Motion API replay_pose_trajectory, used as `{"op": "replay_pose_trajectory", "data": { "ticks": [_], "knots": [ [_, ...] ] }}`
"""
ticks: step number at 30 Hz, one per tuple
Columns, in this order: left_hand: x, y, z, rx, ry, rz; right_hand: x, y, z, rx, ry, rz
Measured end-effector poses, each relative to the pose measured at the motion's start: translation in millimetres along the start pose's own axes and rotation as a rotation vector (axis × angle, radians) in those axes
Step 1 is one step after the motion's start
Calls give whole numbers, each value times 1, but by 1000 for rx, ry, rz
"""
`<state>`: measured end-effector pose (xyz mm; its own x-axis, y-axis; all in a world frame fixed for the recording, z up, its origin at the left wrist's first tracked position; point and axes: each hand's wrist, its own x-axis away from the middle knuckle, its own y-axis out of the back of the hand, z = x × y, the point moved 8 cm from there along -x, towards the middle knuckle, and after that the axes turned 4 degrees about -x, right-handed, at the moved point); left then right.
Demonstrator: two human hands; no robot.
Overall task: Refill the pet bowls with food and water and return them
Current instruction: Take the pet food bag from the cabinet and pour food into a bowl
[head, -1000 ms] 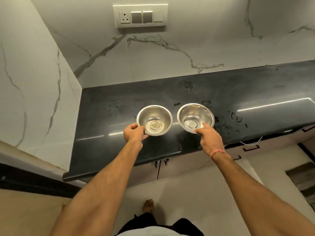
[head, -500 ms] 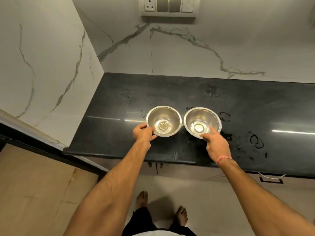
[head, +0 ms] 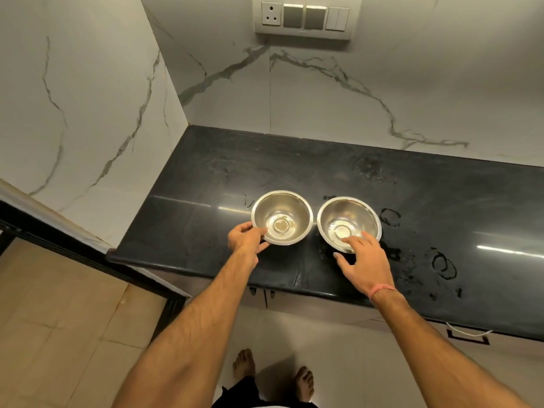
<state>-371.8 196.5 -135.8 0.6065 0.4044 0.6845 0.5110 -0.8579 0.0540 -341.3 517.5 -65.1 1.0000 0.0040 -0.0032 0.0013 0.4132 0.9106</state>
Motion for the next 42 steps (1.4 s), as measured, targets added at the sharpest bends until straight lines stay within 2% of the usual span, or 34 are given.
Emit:
{"op": "replay_pose_trajectory", "data": {
  "ticks": [3, 5, 8, 11, 14, 17, 26, 29, 33, 37, 42],
  "knots": [
    [-3, 0, -1, -2, 35, 59, 1, 8, 0, 25, -31, -126],
    [0, 3, -12, -52, -11, 23, 1, 17, 4, 57, -56, -195],
    [15, 9, -50, -245, -224, -70, -5, 28, 17, 97, -1, -245],
    [33, 3, -100, -422, -464, -92, -16, 38, 33, 83, 71, -251],
    [61, -8, -149, -433, -638, -37, -32, 57, 56, 53, 114, -284],
    [92, -16, -194, -450, -844, -55, -50, 85, 86, 65, 194, -339],
    [196, -25, -342, -517, -1445, -225, -94, 239, 214, 0, 517, -661],
    [236, -23, -390, -565, -1584, -316, -105, 298, 260, -12, 599, -752],
    [286, -25, -440, -649, -1734, -456, -112, 370, 323, 32, 664, -869],
    [310, -35, -480, -783, -1772, -569, -118, 426, 380, 118, 725, -903],
    [316, -47, -508, -852, -1776, -519, -136, 479, 420, 165, 707, -960]
  ]
}}
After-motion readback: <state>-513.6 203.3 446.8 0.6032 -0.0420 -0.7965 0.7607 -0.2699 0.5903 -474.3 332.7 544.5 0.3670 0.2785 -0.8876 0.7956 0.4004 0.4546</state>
